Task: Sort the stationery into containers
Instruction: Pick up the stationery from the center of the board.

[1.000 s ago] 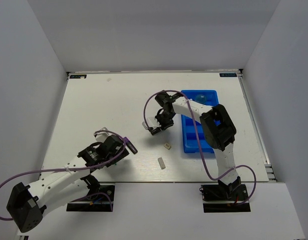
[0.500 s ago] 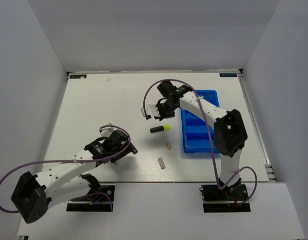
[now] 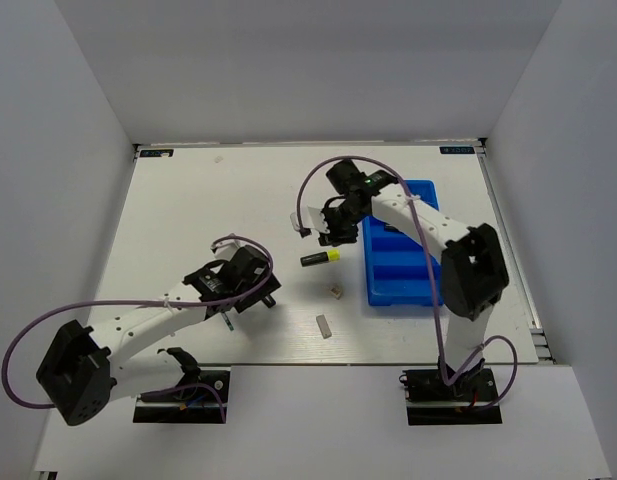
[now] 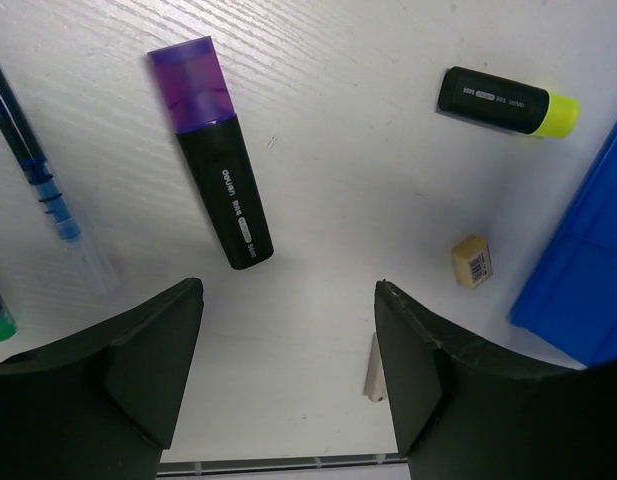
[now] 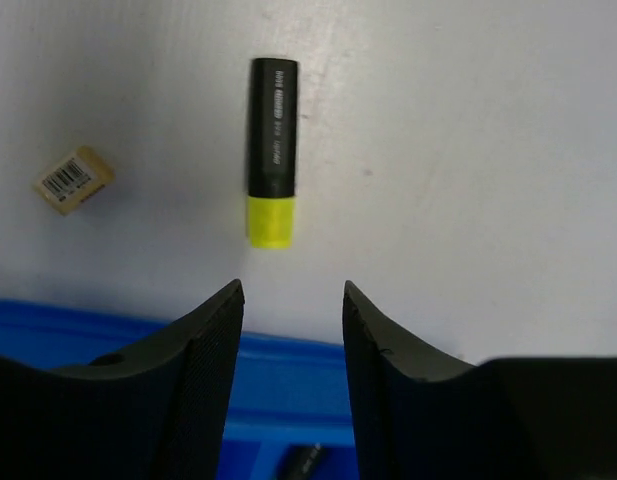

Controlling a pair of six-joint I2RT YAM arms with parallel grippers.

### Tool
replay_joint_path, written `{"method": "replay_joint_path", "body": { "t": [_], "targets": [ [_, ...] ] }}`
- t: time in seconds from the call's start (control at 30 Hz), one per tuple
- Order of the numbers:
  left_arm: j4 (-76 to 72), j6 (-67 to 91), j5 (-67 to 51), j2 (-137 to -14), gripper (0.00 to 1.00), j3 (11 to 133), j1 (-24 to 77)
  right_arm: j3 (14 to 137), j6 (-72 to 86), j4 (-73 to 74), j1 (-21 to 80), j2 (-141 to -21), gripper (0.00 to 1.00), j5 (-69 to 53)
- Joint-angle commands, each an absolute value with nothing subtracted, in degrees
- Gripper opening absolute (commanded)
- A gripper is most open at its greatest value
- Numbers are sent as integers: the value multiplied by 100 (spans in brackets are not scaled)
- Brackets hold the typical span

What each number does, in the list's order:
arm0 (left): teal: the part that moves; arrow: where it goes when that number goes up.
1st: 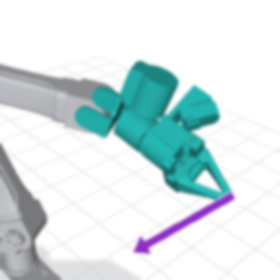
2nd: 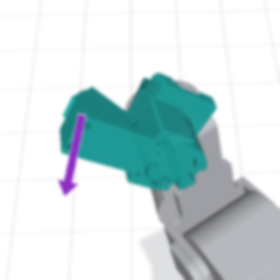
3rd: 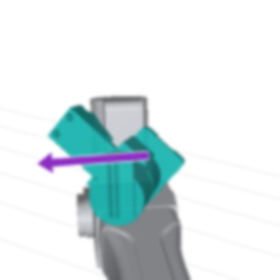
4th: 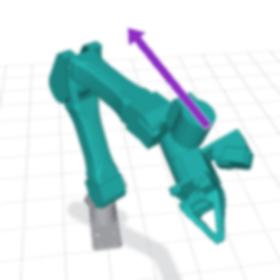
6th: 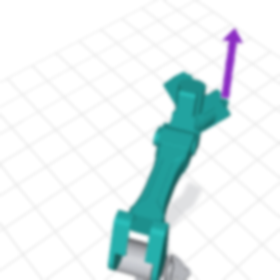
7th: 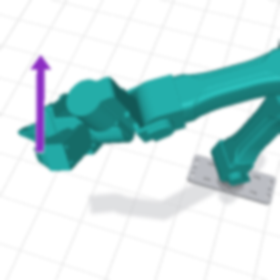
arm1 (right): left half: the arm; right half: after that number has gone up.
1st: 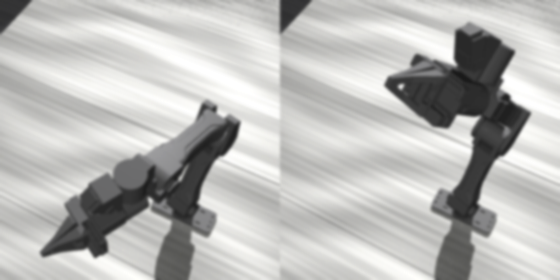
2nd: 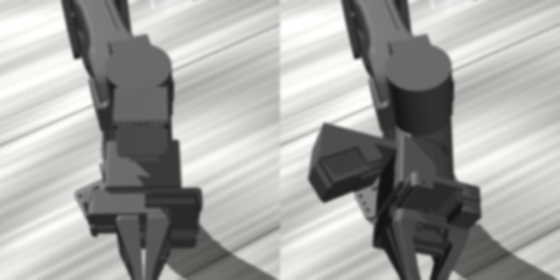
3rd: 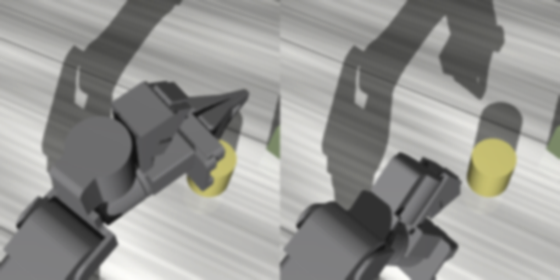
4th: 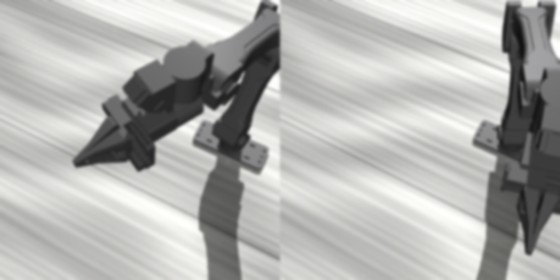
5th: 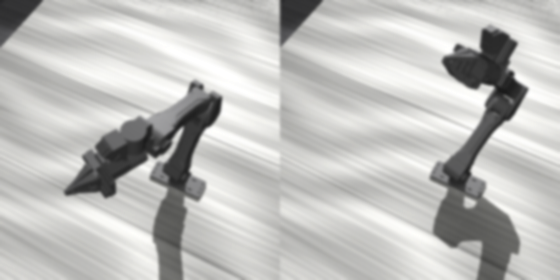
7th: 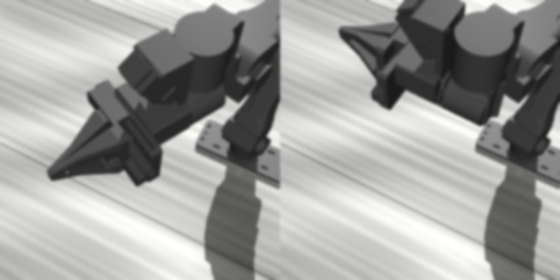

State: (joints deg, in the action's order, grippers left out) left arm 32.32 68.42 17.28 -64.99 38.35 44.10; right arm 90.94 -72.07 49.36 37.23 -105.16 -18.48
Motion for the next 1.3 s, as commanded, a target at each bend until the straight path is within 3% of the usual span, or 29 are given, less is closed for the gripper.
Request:
{"method": "replay_joint_path", "body": {
  "t": [0.0, 0.8, 0.9, 1.03, 1.17, 1.27],
  "targets": [
    [3313, 6935, 1863, -6153, 79, 3735, 4421, 9201, -7356, 5124, 3753, -11107, 48, -2224],
    [3770, 6855, 1986, -5115, 79, 3164, 4421, 9993, -7198, 4816, 3973, -12822, 54, -1881],
    [3840, 6864, 2013, -4975, 79, 3138, 4430, 9993, -7321, 4965, 3990, -12946, 48, -1697],
    [3894, 6917, 2083, -4729, 79, 3076, 4421, 9888, -7409, 5176, 4025, -13060, 34, -1512],
    [3937, 6935, 2100, -4597, 79, 2980, 4421, 9835, -7365, 5387, 4052, -13157, 10, -1512],
    [3937, 6934, 2092, -4614, 79, 2971, 4430, 9861, -7304, 5598, 4061, -13184, 0, -1512]
  ]
}}
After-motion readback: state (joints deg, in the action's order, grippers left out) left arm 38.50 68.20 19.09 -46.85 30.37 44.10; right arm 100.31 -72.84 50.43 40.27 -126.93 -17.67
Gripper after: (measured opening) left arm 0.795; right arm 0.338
